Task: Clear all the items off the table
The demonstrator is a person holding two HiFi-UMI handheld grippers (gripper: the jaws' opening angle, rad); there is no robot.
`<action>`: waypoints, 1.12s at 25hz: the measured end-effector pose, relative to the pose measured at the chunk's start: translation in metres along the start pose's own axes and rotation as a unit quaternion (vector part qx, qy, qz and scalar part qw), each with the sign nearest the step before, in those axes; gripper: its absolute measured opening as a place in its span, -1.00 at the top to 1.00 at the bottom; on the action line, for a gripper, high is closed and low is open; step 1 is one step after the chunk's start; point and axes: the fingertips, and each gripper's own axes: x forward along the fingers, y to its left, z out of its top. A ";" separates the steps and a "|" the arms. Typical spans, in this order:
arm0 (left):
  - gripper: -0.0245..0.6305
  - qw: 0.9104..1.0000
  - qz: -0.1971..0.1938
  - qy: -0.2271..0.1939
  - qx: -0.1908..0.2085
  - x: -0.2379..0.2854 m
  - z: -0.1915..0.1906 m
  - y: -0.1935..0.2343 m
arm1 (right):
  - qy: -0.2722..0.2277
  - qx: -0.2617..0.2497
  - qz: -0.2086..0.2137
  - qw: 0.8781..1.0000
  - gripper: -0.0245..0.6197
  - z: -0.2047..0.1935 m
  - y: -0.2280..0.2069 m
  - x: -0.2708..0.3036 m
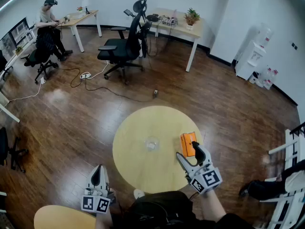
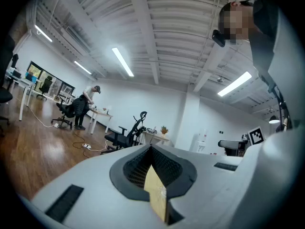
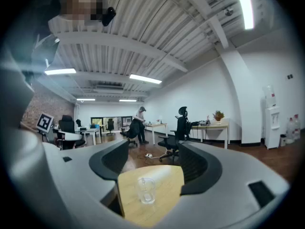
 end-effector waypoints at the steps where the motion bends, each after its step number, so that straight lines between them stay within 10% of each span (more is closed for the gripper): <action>1: 0.95 1.000 -0.003 0.007 0.011 0.006 -0.006 -0.002 | 0.010 -0.023 0.006 1.000 -0.13 -0.004 0.002 0.005; 7: 0.95 0.999 -0.016 0.038 0.030 0.046 -0.037 -0.005 | 0.074 -0.092 0.054 0.992 -0.19 -0.053 0.009 0.040; 18: 0.95 0.996 0.008 0.090 0.007 0.065 -0.094 0.002 | 0.131 -0.020 0.105 0.986 -0.39 -0.146 0.016 0.117; 28: 0.95 0.990 0.047 0.132 -0.017 0.067 -0.142 0.021 | 0.154 -0.053 0.140 0.977 -0.40 -0.212 0.019 0.161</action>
